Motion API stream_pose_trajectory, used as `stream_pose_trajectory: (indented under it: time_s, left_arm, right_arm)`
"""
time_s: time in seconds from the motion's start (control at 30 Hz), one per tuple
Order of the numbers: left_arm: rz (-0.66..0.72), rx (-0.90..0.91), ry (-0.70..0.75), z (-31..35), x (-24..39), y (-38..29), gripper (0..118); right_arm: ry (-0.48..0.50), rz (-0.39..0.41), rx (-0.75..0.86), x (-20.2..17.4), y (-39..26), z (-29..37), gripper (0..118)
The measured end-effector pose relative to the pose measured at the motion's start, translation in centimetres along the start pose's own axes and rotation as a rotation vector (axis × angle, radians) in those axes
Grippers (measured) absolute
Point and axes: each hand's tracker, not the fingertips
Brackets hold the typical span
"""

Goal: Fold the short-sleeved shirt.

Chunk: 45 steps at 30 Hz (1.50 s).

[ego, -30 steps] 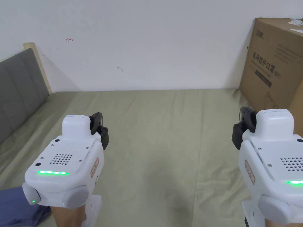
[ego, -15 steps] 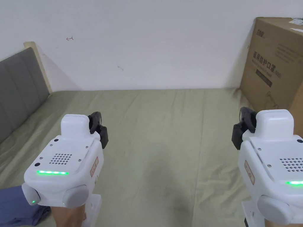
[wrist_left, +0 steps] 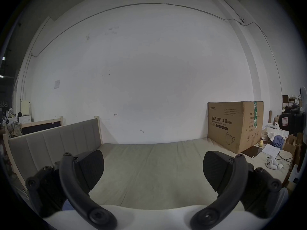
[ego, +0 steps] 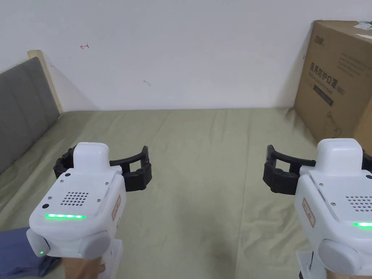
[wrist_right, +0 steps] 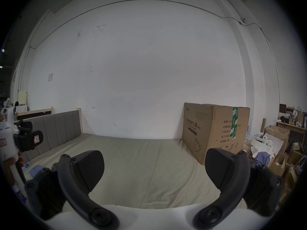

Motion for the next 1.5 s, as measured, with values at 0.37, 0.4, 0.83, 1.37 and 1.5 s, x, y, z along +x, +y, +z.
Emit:
stream_pose_trajectory:
  time_s: [0.37, 0.4, 0.83, 1.37, 1.5]
  left_arm:
    - [0.006, 0.014, 0.002, 0.35, 0.13, 0.26, 117]
    - [0.008, 0.014, 0.002, 0.36, 0.11, 0.29, 117]
    - [0.009, 0.015, 0.007, 0.42, -0.03, 0.47, 117]
    - [0.010, 0.019, 0.007, 0.48, 0.01, 0.33, 117]
    - [0.008, 0.015, 0.005, 0.40, 0.04, 0.28, 117]
  right_arm:
    - [-0.001, -0.001, 0.012, -0.17, 0.29, 0.23, 118]
    - [-0.002, 0.000, 0.013, -0.15, 0.27, 0.23, 118]
    - [-0.010, 0.003, 0.017, -0.16, 0.11, 0.15, 118]
    - [-0.018, 0.006, 0.020, -0.27, 0.01, 0.14, 118]
    - [-0.024, 0.008, 0.020, -0.25, 0.05, 0.10, 118]
